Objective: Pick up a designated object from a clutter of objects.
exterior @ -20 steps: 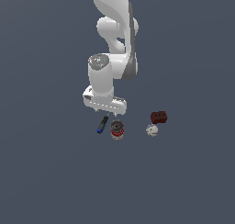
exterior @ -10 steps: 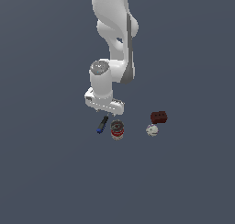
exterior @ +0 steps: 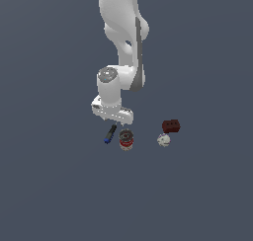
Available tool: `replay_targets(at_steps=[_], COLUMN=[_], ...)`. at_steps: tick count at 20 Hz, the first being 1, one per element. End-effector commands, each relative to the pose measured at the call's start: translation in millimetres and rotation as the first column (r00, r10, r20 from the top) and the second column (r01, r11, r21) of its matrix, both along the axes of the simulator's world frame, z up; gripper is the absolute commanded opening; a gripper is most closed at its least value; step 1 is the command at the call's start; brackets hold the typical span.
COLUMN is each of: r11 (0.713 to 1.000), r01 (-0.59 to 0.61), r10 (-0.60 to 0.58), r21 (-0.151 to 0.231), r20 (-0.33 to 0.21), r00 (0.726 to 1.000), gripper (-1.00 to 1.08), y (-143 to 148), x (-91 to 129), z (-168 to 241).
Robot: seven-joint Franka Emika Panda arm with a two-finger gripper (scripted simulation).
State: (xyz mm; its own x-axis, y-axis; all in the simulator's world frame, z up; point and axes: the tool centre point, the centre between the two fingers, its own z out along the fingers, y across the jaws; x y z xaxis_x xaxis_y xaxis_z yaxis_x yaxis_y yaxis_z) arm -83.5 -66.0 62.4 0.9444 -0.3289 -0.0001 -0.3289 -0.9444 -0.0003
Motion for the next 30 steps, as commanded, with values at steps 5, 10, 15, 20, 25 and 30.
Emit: replay_targets(at_steps=[5,10,15,20,25,30], r11=[1.0,1.0,1.0,1.0,1.0,1.0], r01=[0.001,0.001,0.001,0.001,0.001,0.001], r10=[-0.001,-0.001,-0.001,-0.001,-0.001,-0.001], r21=[0.0,0.0,0.0,0.0,0.0,0.0], r20=[0.0,0.0,0.0,0.0,0.0,0.0], r00=[1.0,1.0,1.0,1.0,1.0,1.0], gripper=[1.0,1.0,-1.0,-1.0,-1.0,-1.0], y=[0,0,0,0,0,3], x=[-1,-1,-1,-1,-2,-3], z=[-25,-41,-45,-45,-45,-40])
